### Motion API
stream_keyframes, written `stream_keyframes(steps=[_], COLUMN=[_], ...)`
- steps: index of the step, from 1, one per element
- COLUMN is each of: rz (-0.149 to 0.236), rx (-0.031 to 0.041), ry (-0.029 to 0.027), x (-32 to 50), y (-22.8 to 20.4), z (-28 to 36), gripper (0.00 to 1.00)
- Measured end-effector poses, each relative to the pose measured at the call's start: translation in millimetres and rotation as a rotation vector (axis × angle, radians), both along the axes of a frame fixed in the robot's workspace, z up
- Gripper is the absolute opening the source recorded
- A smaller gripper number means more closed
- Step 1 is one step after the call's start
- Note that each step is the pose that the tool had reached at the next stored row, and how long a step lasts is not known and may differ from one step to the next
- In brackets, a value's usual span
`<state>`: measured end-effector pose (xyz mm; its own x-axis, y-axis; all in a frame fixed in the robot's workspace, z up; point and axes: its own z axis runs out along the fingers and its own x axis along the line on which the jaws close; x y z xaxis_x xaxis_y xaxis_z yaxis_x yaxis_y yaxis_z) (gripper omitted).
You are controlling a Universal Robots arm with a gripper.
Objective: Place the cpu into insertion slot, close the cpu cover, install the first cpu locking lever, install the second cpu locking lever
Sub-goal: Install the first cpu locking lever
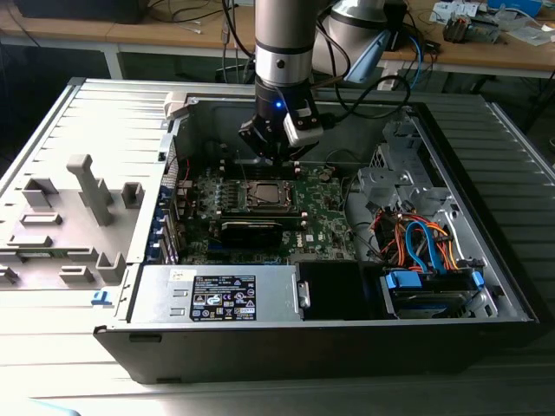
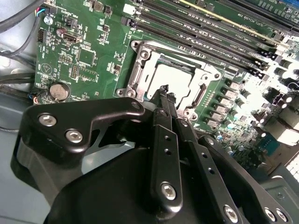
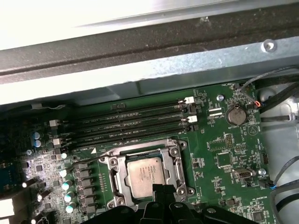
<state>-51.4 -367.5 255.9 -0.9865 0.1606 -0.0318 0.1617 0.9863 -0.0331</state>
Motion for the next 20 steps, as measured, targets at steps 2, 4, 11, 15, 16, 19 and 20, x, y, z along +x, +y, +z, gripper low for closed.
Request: stream_keyframes(steps=[2,4,11,15,16,19,20], rz=[0.01,0.024,0.085,0.131,0.139,0.156,0.161], rx=[0.0005,0.0064,0.0256,0.0256,0.0255,0.0255,0.0256], ry=[0.0,0.0,0.0004,0.001,0.0012,0.0014,0.0014], x=[0.0,-0.1,0.0,0.0,0.0,0.0,0.0], y=[0.0,0.0,0.0,0.0,0.0,0.0,0.0], z=[0.1,0.1,0.0,0.0,0.0,0.0,0.0], gripper=[0.11,0.11,0.11,0.11,0.11,0.11,0.11])
